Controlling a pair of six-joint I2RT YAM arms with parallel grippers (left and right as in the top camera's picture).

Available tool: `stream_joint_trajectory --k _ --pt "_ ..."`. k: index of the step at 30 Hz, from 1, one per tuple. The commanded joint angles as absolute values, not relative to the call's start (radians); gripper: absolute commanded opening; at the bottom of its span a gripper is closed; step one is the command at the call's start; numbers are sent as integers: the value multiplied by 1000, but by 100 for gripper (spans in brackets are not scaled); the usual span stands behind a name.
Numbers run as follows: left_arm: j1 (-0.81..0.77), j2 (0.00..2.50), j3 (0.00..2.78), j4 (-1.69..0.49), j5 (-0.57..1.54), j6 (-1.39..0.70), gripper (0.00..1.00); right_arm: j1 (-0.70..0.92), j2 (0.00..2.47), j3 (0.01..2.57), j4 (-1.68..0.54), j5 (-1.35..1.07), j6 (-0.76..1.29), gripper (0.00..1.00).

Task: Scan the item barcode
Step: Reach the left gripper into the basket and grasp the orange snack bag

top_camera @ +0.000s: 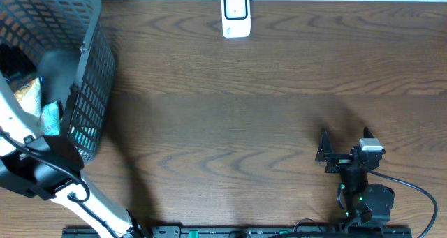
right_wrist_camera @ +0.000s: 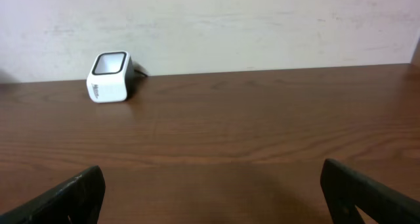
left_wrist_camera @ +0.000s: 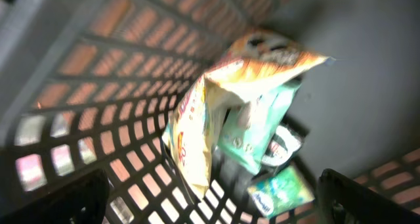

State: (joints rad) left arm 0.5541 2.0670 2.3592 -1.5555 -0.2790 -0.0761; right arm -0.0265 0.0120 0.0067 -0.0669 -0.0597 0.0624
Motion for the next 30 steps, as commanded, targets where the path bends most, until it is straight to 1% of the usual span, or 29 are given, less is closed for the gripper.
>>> stream_joint_trajectory --k 1,4,7,13,18,30 --pt "554 2073 2266 -1535 -263 -60 100 -19 6 5 -71 -59 51 99" --pt "556 2072 2197 -1512 -280 -75 100 -19 6 6 -71 -59 51 99" --pt "562 2072 2143 -1501 -353 -160 100 -19 6 5 -71 -59 51 99" --pt "567 2072 2062 -1452 -354 -154 100 -19 6 6 -71 -59 51 99" --pt "567 2072 1993 -1404 -413 -183 100 -19 6 6 -71 -59 51 99" --pt "571 2073 1842 -1211 -430 -186 100 -19 6 6 -71 -59 51 99"
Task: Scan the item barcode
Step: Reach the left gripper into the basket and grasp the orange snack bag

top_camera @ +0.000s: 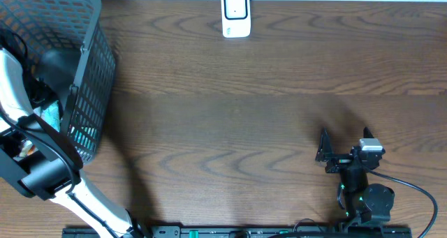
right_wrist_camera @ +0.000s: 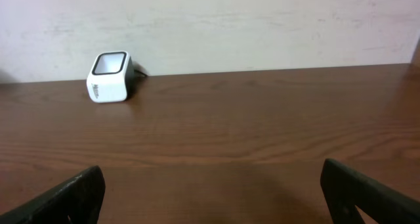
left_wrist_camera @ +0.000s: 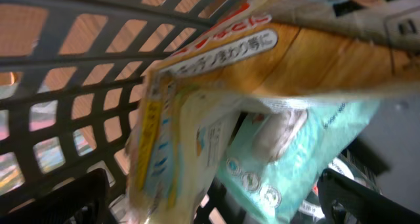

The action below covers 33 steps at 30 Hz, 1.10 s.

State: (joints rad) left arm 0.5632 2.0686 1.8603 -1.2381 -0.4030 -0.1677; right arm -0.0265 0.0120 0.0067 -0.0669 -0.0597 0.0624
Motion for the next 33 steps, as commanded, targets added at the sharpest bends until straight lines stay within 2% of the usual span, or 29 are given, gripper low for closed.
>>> stream_joint_trajectory --k 1,7,8,9,10,21,24,27,31,32,33 --pt "571 2073 1838 -1191 -424 -186 100 -19 6 6 -71 -59 51 99" --pt "574 2073 1836 -1156 -323 -185 99 -19 6 6 -71 -59 51 99" --pt "575 2073 1836 -1153 -323 -184 86 -19 6 6 -72 -59 51 99" --pt "577 2073 1836 -1153 -326 -185 78 -19 6 6 -71 -59 51 99" --pt "578 2073 1836 -1153 -327 -184 77 -19 6 5 -71 -59 51 99" --pt "599 2086 1834 -1178 -327 -184 80 -19 6 6 -71 -59 51 99" --pt "599 2087 1817 -1179 -327 -184 75 -19 6 6 -71 -59 51 99" --pt "599 2087 1806 -1180 -327 -184 57 -19 6 6 -71 -59 51 99" --pt "599 2087 1805 -1197 -326 -184 38 -19 6 6 -71 -59 51 99" --pt "599 2087 1805 -1205 -326 -181 30 -19 6 6 -71 -59 51 99" --pt "599 2087 1805 -1213 -326 -176 11 -19 6 6 -71 -59 51 99"
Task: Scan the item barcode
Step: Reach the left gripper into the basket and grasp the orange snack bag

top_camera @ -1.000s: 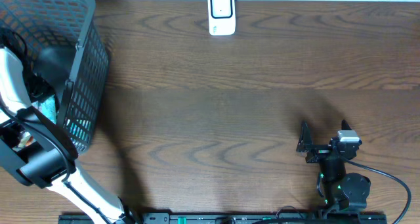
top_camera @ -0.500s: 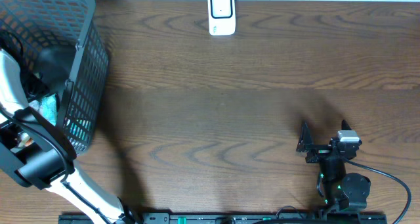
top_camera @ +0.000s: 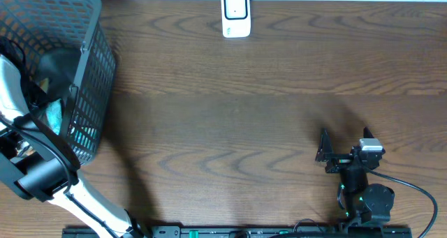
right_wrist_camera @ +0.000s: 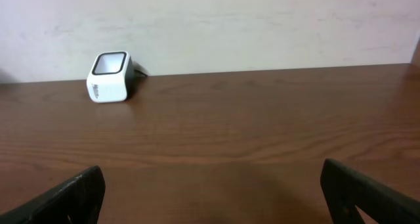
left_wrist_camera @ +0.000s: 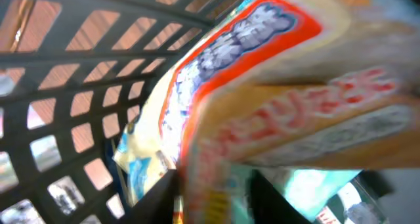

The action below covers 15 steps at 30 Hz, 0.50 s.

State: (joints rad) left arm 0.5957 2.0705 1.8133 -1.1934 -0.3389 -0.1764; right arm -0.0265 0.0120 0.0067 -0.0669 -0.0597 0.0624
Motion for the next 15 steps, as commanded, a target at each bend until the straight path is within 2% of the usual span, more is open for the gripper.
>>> stream_joint_trajectory --k 1,9,12,15 --pt "599 2085 1805 -1222 -326 -173 7 -19 6 6 -71 -59 51 99" --pt "585 1982 1858 -1275 -322 -209 7 -19 6 6 -71 -59 51 99" --pt "566 1879 1859 -1232 -310 -252 7 -19 6 6 -71 -59 51 99" --pt "551 1774 1859 -1167 -213 -253 7 -19 6 6 -71 -59 51 99"
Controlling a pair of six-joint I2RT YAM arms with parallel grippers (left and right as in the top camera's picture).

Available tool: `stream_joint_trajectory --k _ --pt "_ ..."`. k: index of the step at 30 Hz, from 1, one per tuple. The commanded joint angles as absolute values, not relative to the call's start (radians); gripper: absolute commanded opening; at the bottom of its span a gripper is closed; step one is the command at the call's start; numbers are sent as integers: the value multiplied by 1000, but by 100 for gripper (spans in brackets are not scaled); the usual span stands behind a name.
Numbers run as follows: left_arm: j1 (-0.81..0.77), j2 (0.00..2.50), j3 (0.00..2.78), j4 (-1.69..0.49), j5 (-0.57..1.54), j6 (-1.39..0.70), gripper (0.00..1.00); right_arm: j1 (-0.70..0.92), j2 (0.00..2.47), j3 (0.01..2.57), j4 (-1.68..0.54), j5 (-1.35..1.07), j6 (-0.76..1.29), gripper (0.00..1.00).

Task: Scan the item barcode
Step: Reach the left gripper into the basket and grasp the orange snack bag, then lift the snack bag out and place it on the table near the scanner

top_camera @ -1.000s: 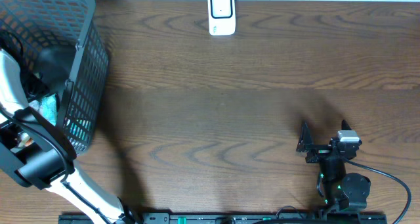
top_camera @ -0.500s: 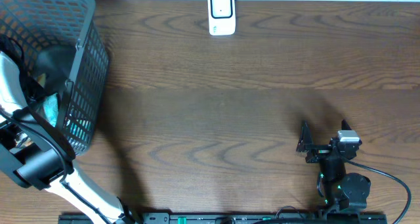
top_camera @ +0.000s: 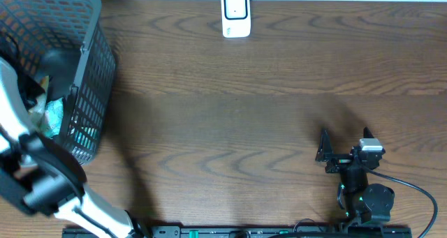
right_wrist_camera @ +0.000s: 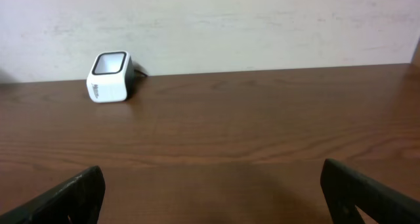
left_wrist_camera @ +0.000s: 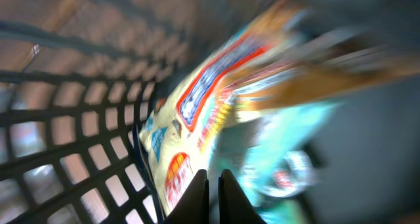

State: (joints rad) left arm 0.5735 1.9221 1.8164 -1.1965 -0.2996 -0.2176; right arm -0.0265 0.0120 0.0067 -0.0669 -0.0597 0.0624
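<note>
A yellow and orange snack bag (left_wrist_camera: 210,99) with a red label lies inside the black mesh basket (left_wrist_camera: 79,152), blurred in the left wrist view. My left gripper (left_wrist_camera: 213,184) is down in the basket (top_camera: 94,63), its jaws pressed to a thin slit on the bag's lower edge. The white barcode scanner (top_camera: 236,15) stands at the table's far edge, also seen as the scanner (right_wrist_camera: 109,76) from the right wrist. My right gripper (right_wrist_camera: 210,201) rests low at the near right, open, with nothing in it.
A teal packet (left_wrist_camera: 289,138) and other wrapped goods lie under the bag in the basket. The brown table (top_camera: 244,112) stretches between basket and scanner. A pale wall (right_wrist_camera: 230,20) rises behind the scanner.
My left gripper's fingers, then apart with the snack bag between them, now stand shut on it. The bag looks smaller and further from the camera. The right arm is unmoved.
My left gripper first hung open above the bag and packets in the basket. It then stood much nearer the bag, fingers still wide. After that the bag filled the view between narrowing fingers, and now they are shut on it. The right arm stayed still throughout.
</note>
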Motion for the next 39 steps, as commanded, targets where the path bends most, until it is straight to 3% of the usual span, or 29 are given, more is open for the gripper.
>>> stream_joint_trajectory --k 1,6,7,8,11,14,20,30,39 --pt "543 1710 1859 -1122 -142 -253 7 -19 6 6 -71 -59 51 99" --pt "537 1615 1858 -1065 -79 -252 10 -19 6 6 -71 -59 51 99" --pt "538 1612 1858 -1072 -79 -233 27 -19 6 6 -71 -59 51 99" --pt "538 1613 1857 -1083 -80 -198 52 -19 6 6 -71 -59 51 99" --pt "538 1631 1829 -1107 -85 -82 75 -19 6 5 -71 -59 51 99" --pt "538 1661 1779 -1118 -170 -56 83 -19 6 6 -71 -59 51 99" --pt "538 1720 1617 -1014 -401 -55 86 -19 6 6 -71 -59 51 99" --pt "538 1769 1440 -739 -402 42 88 -19 6 6 -71 -59 51 99" --pt "563 1865 1423 -683 -402 65 86 -19 6 6 -71 -59 51 99"
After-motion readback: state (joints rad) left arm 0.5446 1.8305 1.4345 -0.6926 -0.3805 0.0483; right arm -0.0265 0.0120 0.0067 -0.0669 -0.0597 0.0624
